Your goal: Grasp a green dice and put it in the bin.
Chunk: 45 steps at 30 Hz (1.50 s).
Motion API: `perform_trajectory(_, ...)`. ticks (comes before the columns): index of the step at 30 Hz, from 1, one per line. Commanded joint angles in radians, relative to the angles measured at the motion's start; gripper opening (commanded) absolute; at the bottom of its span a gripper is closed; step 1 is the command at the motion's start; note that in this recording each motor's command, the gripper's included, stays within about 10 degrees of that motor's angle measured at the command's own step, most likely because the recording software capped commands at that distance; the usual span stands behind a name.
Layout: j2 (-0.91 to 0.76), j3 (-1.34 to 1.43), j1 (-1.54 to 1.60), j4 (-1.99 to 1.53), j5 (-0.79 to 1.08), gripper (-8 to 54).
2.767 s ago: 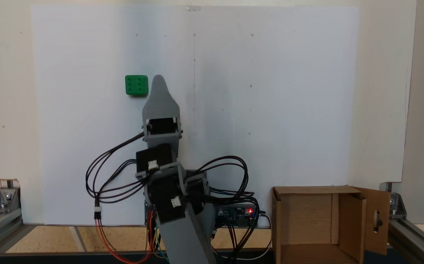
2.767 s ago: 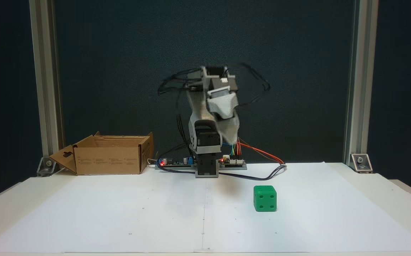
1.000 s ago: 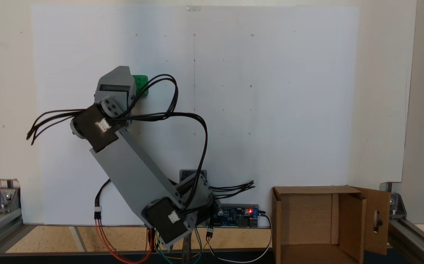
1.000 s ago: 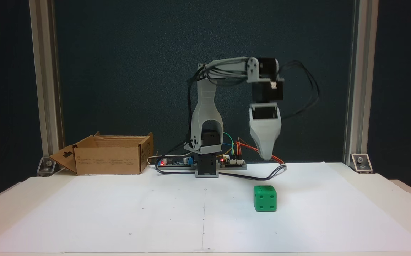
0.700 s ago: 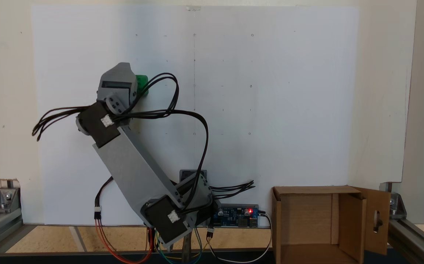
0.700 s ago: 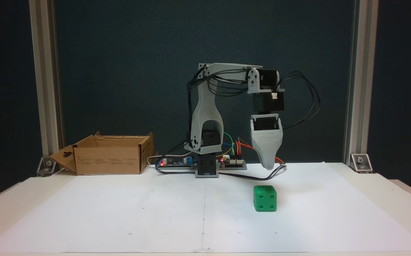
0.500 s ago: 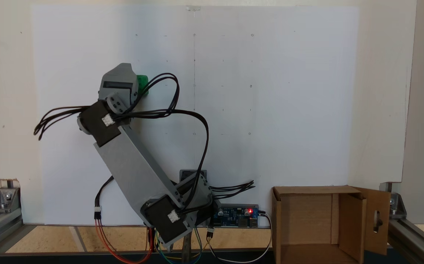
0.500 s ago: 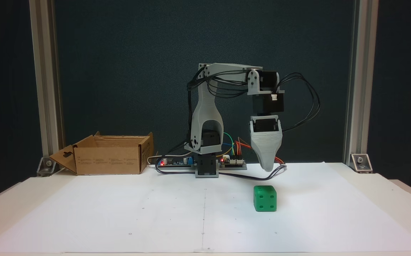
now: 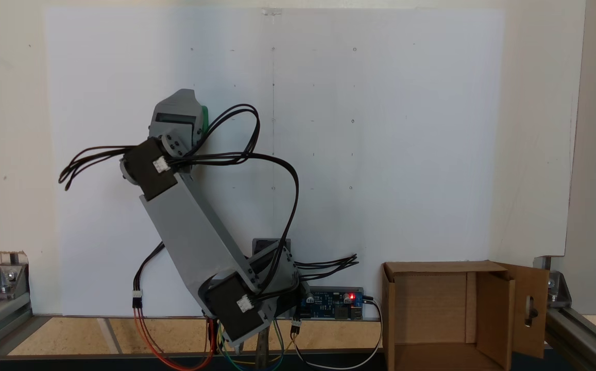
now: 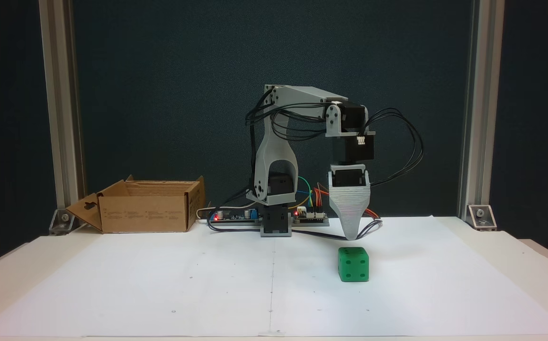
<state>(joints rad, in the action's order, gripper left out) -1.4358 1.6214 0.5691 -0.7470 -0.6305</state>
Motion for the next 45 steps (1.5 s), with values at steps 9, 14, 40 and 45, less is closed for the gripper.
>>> perform_trajectory(9, 0.044, -0.02, -0.005, 0.074, -0.069, 43.1)
perform_trajectory(14, 0.058, -0.014, -0.012, 0.074, -0.069, 43.1)
perform_trajectory(40, 0.179, -0.006, -0.008, 0.112, -0.069, 42.2)
perform_trajectory(45, 0.183, -0.005, -0.009, 0.112, -0.069, 41.2)
